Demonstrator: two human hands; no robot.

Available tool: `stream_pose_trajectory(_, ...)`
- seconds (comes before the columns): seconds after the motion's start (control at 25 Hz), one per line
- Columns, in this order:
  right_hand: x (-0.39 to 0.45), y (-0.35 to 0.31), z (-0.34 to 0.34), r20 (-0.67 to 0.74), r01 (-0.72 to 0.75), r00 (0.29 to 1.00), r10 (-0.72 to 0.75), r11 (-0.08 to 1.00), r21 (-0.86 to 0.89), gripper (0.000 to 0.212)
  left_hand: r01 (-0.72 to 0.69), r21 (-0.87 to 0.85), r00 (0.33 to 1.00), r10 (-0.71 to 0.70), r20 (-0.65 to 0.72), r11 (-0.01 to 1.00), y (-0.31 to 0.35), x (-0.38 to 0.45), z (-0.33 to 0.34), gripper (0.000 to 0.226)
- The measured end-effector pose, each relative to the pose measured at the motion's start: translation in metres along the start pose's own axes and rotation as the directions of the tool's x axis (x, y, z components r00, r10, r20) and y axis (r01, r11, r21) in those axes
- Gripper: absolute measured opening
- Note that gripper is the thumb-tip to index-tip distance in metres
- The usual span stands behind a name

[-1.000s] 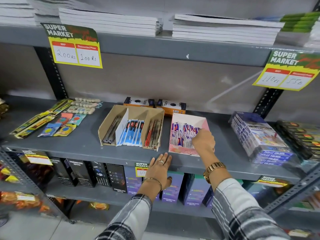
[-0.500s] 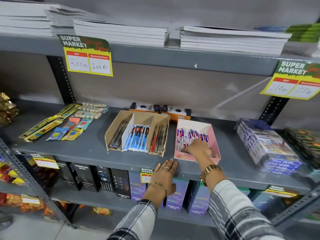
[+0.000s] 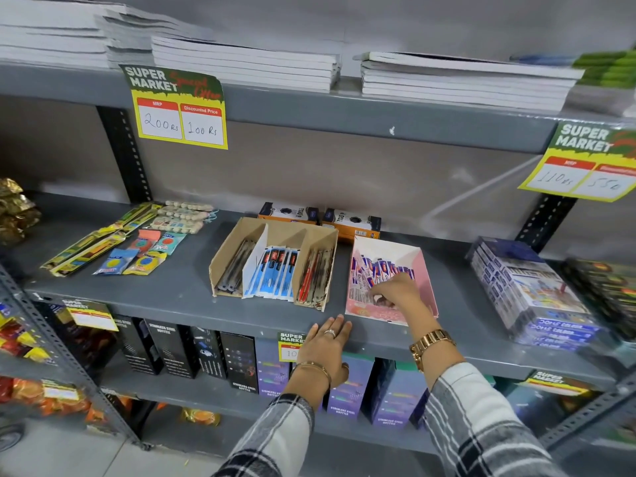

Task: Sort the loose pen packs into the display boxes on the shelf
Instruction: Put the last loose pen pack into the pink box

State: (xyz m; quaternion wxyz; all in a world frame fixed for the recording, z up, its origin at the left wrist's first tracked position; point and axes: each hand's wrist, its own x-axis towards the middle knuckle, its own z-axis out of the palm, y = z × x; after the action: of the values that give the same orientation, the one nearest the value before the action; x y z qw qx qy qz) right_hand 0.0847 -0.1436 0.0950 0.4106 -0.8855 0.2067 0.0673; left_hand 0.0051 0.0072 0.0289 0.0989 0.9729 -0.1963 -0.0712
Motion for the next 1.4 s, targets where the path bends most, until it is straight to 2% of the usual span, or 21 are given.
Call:
stream_pose_trajectory(0.16, -0.002, 0.002, -0.013, -0.217, 0.055, 0.976, -0.003, 0.971, 0.234, 0.010, 0.005, 0.014, 1.000, -0.005, 0.005, 1.000, 0.000, 0.000, 0.000, 0.077)
stream_pose_trajectory(0.28, -0.008, 0.002, -0.030, -0.387, 0.199, 0.922, -0.003, 0.862, 0.466, 0.008, 0.012, 0.018, 1.000, -0.012, 0.013, 1.000, 0.001, -0.001, 0.000, 0.078)
stream_pose_trajectory(0.32, -0.010, 0.002, -0.036, -0.425, 0.255, 0.905, -0.015, 0.821, 0.512, 0.015, 0.014, 0.022, 1.000, -0.015, 0.023, 1.000, 0.002, -0.001, 0.001, 0.078)
stream_pose_trajectory(0.4, -0.014, 0.003, -0.050, -0.477, 0.374, 0.875, -0.086, 0.747, 0.550, 0.028, 0.019, 0.028, 0.999, -0.020, 0.041, 0.999, 0.001, -0.001, 0.000, 0.079)
stream_pose_trajectory(0.48, -0.018, 0.002, -0.067, -0.516, 0.459, 0.846, -0.132, 0.673, 0.580, 0.031, 0.015, 0.040, 0.998, -0.017, 0.058, 0.999, 0.001, 0.001, -0.001, 0.079)
stream_pose_trajectory(0.64, -0.023, -0.008, -0.093, -0.576, 0.526, 0.800, -0.169, 0.659, 0.537, 0.034, 0.016, 0.049, 0.997, -0.020, 0.081, 0.999, 0.003, 0.004, -0.002, 0.080)
stream_pose_trajectory(0.76, -0.021, -0.013, -0.102, -0.589, 0.557, 0.778, -0.219, 0.673, 0.486, 0.034, 0.018, 0.042, 0.997, -0.021, 0.069, 0.999, 0.003, 0.003, -0.002, 0.081)
stream_pose_trajectory(0.92, -0.008, -0.017, -0.099, -0.522, 0.525, 0.813, -0.258, 0.711, 0.468, 0.009, 0.011, 0.034, 0.998, -0.013, 0.059, 0.999, 0.002, 0.002, -0.001, 0.081)
stream_pose_trajectory(1.0, 0.004, -0.017, -0.091, -0.440, 0.471, 0.857, -0.269, 0.756, 0.455, 0.023, 0.004, 0.028, 0.998, -0.005, 0.057, 1.000, 0.002, 0.003, -0.002, 0.080)
stream_pose_trajectory(1.12, 0.024, -0.016, -0.073, -0.338, 0.395, 0.904, -0.261, 0.813, 0.429, 0.025, -0.003, 0.005, 0.999, 0.003, 0.054, 1.000, 0.000, 0.003, -0.001, 0.080)
stream_pose_trajectory(1.2, 0.032, -0.017, -0.063, -0.328, 0.360, 0.916, -0.230, 0.831, 0.423, 0.021, -0.010, -0.007, 0.999, 0.010, 0.041, 1.000, -0.002, 0.002, 0.000, 0.079)
stream_pose_trajectory(1.4, 0.056, -0.020, -0.039, -0.314, 0.288, 0.929, -0.198, 0.917, 0.275, 0.037, -0.021, -0.011, 1.000, 0.021, 0.021, 1.000, -0.003, 0.003, 0.002, 0.077)
